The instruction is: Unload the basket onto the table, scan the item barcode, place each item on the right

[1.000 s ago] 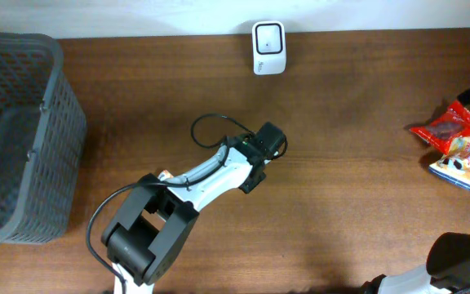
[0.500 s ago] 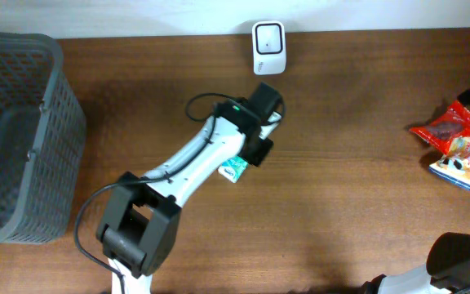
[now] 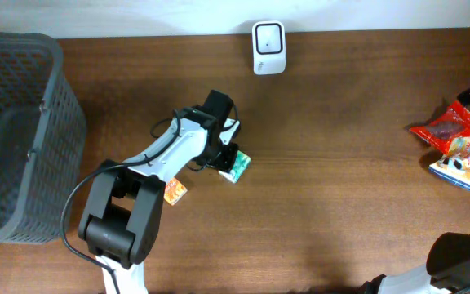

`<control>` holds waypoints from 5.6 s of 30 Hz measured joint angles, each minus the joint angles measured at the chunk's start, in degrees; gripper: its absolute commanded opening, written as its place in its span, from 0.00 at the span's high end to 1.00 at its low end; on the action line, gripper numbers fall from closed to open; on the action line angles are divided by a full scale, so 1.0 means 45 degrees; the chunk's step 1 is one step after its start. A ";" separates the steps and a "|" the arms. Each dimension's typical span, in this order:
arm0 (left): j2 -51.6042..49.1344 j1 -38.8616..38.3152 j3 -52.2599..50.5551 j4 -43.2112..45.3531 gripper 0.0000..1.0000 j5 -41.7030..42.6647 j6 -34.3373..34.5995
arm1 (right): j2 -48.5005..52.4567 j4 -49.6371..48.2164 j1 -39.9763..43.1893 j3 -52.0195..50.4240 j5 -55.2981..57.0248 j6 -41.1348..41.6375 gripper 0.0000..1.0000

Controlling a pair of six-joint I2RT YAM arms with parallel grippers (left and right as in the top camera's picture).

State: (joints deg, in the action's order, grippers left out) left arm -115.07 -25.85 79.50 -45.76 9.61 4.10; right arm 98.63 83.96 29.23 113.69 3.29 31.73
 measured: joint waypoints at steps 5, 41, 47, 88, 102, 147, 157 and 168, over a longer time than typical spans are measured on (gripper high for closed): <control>0.0175 -0.0146 -0.0758 0.1394 0.69 0.0068 -0.0296 | 0.0000 0.0005 0.0000 -0.0005 0.0000 0.0000 0.02; -0.0068 -0.0185 -0.0209 0.1311 0.70 0.0126 -0.1141 | 0.0000 0.0010 0.0000 -0.0005 0.0000 0.0010 0.01; -0.0262 -0.0189 -0.0126 0.1316 1.00 0.0495 -0.1297 | 0.0000 0.0010 0.0000 -0.0005 0.0000 0.0005 0.01; -0.2987 -0.4721 0.4702 -0.2953 1.00 -0.8340 0.1603 | 0.0000 0.0005 0.0000 -0.0005 0.0000 0.0010 0.01; -0.3298 -0.2545 0.7490 -0.4323 0.82 -1.3566 0.1972 | 0.0000 0.0000 0.0000 -0.0005 0.0000 0.0000 0.01; -0.2244 0.2045 0.6402 -0.4216 0.01 -0.4333 1.4761 | 0.0010 -0.0005 0.0000 -0.0005 0.0000 0.0000 0.01; -0.2244 0.2856 0.5387 -0.2229 0.25 -0.3468 1.7981 | 0.0010 0.0000 0.0000 -0.0005 0.0000 0.0010 0.01; -0.2239 0.2953 0.3186 -0.0068 0.64 -0.3541 2.0011 | 0.0010 0.0005 0.0000 -0.0005 0.0000 0.0005 0.01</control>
State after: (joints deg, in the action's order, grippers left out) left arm -125.14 -12.56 93.84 -46.06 -6.33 94.15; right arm 98.67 83.99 29.23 113.67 3.29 31.75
